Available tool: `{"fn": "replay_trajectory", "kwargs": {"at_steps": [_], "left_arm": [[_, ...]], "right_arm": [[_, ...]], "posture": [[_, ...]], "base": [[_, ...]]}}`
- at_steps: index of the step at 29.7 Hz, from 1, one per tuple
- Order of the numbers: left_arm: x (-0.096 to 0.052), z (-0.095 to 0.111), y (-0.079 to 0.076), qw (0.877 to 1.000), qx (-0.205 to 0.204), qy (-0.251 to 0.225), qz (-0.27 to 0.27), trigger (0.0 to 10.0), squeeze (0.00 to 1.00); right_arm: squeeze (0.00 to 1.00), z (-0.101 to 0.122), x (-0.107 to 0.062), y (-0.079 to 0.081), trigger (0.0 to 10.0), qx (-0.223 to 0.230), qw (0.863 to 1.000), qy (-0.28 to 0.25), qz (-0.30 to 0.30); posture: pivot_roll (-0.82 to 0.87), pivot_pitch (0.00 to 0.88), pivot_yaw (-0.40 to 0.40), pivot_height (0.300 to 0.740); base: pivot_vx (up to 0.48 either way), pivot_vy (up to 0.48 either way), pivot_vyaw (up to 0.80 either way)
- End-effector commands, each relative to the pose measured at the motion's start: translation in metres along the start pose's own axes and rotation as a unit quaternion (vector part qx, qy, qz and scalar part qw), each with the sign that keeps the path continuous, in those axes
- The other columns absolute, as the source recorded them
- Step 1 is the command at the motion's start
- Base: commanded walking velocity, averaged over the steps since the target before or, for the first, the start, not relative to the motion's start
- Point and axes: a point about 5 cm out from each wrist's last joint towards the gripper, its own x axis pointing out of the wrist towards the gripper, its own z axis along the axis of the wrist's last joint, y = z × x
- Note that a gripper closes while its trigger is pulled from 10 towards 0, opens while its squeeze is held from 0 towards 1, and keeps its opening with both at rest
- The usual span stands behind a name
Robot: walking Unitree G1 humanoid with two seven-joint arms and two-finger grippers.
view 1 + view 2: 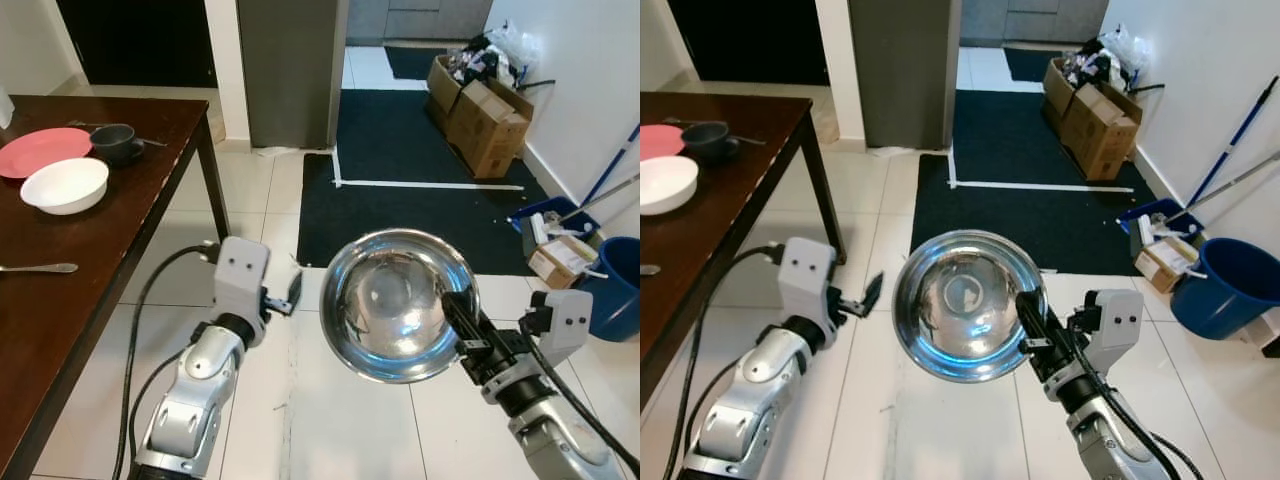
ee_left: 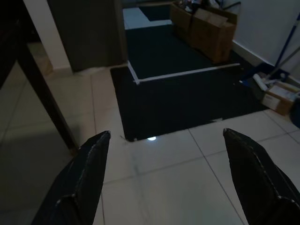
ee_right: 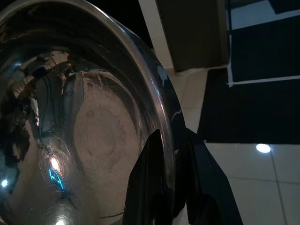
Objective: Setting the table
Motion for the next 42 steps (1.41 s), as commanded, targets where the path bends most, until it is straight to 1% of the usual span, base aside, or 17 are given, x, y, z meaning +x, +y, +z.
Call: {"fn": "replay_trajectory", "kwargs": {"at_steps": [1, 21, 23, 28, 31, 34, 37, 39, 41, 42], "left_arm": [[-0.001, -0.004, -0.003, 1.0, 0.003, 0.008, -0.005, 10.0, 0.0], [-0.001, -0.003, -0.002, 1.0, 0.004, 0.007, -0.004, 10.0, 0.0], [-0.001, -0.002, -0.001, 1.0, 0.0, 0.008, 0.001, 10.0, 0.0], [-0.001, 0.003, 0.0, 1.0, -0.009, 0.002, 0.003, 10.0, 0.0], [-0.001, 0.003, -0.001, 1.0, -0.014, 0.014, -0.001, 10.0, 0.0], [-0.002, 0.003, -0.003, 0.999, -0.014, 0.026, -0.018, 10.0, 0.0], [-0.002, 0.004, -0.003, 0.999, -0.011, 0.029, -0.02, 10.0, 0.0], [-0.002, 0.005, -0.001, 0.999, -0.007, 0.029, -0.016, 10.0, 0.0], [-0.002, 0.005, -0.001, 1.0, -0.001, 0.027, -0.013, 10.0, 0.0], [-0.003, 0.004, 0.0, 1.0, 0.0, 0.027, -0.012, 10.0, 0.0]], "right_arm": [[0.0, 0.002, -0.002, -0.002, 10.0, -0.002, 1.0, -0.006, -0.001], [0.0, 0.001, -0.001, 0.001, 10.0, 0.001, 1.0, -0.007, 0.003], [0.0, 0.002, 0.0, 0.002, 10.0, 0.002, 1.0, -0.008, 0.004], [0.0, 0.003, 0.001, 0.004, 10.0, 0.007, 1.0, -0.009, 0.008], [0.0, 0.005, 0.003, 0.005, 10.0, 0.018, 1.0, -0.016, 0.006], [0.0, 0.006, 0.004, 0.006, 10.0, 0.029, 0.999, -0.021, 0.005], [0.0, 0.007, 0.004, 0.006, 10.0, 0.037, 0.999, -0.024, 0.009], [0.0, 0.008, 0.005, 0.007, 10.0, 0.049, 0.998, -0.028, 0.01], [0.0, 0.01, 0.006, 0.005, 10.0, 0.079, 0.996, -0.043, 0.0], [0.0, 0.013, 0.007, 0.003, 10.0, 0.107, 0.993, -0.057, -0.009]], "posture": [[-0.02, 0.132, 0.088, 0.74], [-0.02, 0.138, 0.092, 0.74], [-0.02, 0.138, 0.092, 0.74], [-0.02, 0.14, 0.092, 0.74], [-0.01, 0.142, 0.092, 0.74], [-0.01, 0.143, 0.092, 0.74], [-0.01, 0.143, 0.092, 0.74], [-0.01, 0.143, 0.092, 0.74], [-0.01, 0.146, 0.092, 0.74], [-0.01, 0.146, 0.092, 0.74]], "base": [[0.48, 0.0, 0.0], [0.48, 0.0, 0.0], [0.328, 0.0, 0.0], [0.0, 0.0, 0.0], [0.0, 0.0, 0.0], [0.0, 0.0, 0.0], [0.0, 0.0, 0.0], [0.0, 0.0, 0.8], [0.0, 0.0, 0.8], [0.0, 0.0, 0.8]]}}
